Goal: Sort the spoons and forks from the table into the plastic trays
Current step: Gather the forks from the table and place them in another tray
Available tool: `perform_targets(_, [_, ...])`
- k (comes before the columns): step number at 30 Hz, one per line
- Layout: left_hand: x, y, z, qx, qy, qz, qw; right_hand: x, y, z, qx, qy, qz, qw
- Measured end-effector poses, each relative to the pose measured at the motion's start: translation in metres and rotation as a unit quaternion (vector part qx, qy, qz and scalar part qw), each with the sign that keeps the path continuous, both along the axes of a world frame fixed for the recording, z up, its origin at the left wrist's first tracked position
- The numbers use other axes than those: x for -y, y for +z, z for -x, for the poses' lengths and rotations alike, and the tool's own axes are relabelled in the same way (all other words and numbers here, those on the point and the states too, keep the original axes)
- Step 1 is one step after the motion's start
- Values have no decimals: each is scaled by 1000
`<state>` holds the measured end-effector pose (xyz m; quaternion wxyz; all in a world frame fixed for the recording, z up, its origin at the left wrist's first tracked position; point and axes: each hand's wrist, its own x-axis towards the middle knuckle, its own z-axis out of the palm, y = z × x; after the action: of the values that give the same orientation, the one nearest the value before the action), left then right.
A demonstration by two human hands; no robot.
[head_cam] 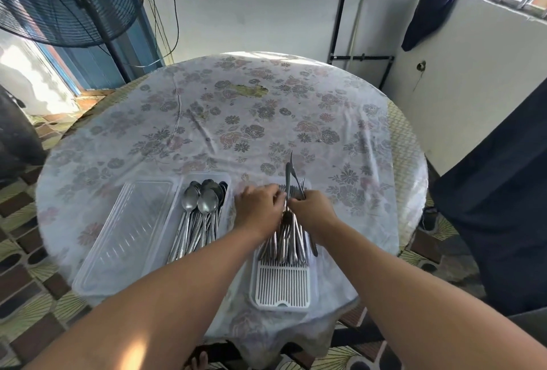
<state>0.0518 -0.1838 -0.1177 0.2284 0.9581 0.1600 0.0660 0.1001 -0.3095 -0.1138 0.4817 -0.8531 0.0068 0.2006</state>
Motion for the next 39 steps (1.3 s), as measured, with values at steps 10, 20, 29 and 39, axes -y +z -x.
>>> perform_targets(10, [-25,35,-6,47,-1,-86,995,-1,0,4,15,94,-41,995])
perform_targets(20, [-35,30,2,87,-220,-328,914,10,-1,1,12,108,-44,993])
perform_targets(29, [-55,41,4,-10,-273,-310,910,13,4,2,-4,22,-90,996])
perform_targets(39, [-42,49,16,-113,-13,213,970,-11,0,11,36,61,36,997])
